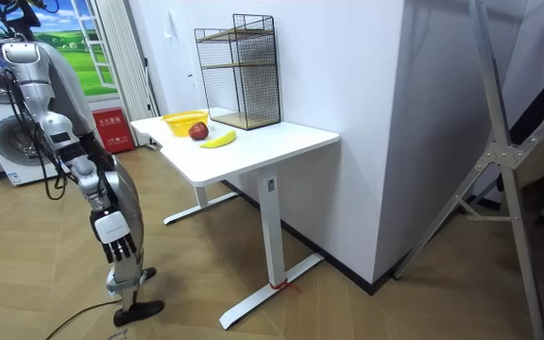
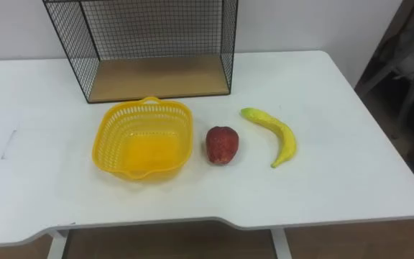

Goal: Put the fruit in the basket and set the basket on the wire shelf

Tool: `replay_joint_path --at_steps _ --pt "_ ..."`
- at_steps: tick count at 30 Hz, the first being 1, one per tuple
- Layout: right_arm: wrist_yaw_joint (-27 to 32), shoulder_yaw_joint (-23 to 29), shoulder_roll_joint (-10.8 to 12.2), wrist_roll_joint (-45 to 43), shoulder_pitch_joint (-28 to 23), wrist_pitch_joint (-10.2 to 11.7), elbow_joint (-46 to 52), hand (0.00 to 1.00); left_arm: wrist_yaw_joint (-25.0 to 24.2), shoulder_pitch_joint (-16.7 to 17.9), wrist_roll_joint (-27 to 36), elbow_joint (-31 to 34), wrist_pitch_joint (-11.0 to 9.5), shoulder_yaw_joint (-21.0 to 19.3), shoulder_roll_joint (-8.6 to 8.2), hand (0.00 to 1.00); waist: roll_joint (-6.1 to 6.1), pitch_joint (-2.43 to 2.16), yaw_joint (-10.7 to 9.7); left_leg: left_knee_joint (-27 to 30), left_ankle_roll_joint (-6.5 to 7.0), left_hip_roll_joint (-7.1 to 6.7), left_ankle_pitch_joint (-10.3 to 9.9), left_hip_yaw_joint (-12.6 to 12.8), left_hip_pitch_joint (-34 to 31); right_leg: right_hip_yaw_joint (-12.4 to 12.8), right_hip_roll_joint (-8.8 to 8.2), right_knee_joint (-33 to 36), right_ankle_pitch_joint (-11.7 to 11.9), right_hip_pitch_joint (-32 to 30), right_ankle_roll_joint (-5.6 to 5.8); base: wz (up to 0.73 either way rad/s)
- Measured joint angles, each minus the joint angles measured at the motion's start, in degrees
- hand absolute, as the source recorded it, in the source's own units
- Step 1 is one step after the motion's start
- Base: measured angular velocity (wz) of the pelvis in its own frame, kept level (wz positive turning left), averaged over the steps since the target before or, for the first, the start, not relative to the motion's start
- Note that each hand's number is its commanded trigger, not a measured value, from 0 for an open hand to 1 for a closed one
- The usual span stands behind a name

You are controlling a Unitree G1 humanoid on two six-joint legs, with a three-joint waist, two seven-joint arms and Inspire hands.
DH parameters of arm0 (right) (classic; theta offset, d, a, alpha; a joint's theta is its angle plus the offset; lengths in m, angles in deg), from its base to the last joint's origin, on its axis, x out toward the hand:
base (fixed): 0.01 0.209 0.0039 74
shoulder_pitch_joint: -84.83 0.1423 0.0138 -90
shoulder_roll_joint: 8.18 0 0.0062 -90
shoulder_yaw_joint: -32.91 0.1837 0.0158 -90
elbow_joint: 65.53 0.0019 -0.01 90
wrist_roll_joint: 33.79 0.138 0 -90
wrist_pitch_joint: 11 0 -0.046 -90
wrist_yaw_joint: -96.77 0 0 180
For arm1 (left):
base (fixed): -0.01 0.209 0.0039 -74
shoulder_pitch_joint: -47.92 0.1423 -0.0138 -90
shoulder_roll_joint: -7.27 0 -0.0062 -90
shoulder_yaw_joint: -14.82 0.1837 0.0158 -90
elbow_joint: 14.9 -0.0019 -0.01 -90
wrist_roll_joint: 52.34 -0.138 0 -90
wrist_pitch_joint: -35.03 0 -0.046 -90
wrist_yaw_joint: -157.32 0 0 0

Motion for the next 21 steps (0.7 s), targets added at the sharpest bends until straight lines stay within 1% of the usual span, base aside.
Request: replay_joint_path --at_steps 3,10,13,15,19,21 --pt "0.33 0.02 0.00 0.00 -0.07 -0.02 -0.14 0.00 0.00 0.22 0.05 -0.12 0.00 0.00 0.00 0.00 0.01 0.17 0.04 -0.70 0.03 0.00 0.04 0.01 1.07 0.02 0.13 -0.90 0.10 1.18 0.09 0.00" --pt "0.55 0.02 0.02 0.63 0.04 0.19 -0.15 0.00 0.00 0.59 2.23 -0.11 -0.01 -0.06 -0.11 0.00 0.00 0.22 0.15 -1.41 0.03 -0.04 0.04 0.13 2.20 -0.03 0.17 -1.89 0.15 2.20 0.16 0.00" --pt "1.00 1.60 0.11 1.05 0.05 0.60 -0.12 0.00 0.00 0.71 2.22 -0.12 -0.05 -1.10 -0.45 0.00 0.02 0.28 0.22 -1.74 0.03 -0.04 0.04 0.42 2.76 0.02 0.11 -1.88 0.14 2.45 0.17 -0.04" --pt "2.04 3.66 0.12 2.48 0.00 0.60 0.07 0.00 0.00 0.67 2.22 0.02 -0.15 -1.18 -0.43 0.00 -0.02 0.30 -0.04 -1.89 0.03 -0.09 0.04 0.40 2.91 -0.06 0.04 -1.90 0.12 2.77 0.21 0.00" --pt "4.18 3.93 0.10 7.20 -0.19 0.45 0.07 0.00 0.01 0.68 2.23 0.73 -0.16 -1.12 -0.41 0.00 -0.14 0.35 -0.36 -2.53 0.03 -0.16 0.04 0.39 2.77 -0.07 0.00 -2.26 -0.05 2.59 0.34 0.00" --pt "5.80 4.03 0.10 11.46 -0.62 0.39 0.08 0.00 0.01 0.67 2.32 1.22 -0.13 -1.21 -0.39 0.00 -0.24 0.31 -0.45 -2.67 0.03 -0.17 0.04 0.39 2.80 -0.05 0.04 -2.66 -0.05 2.67 0.38 0.00"
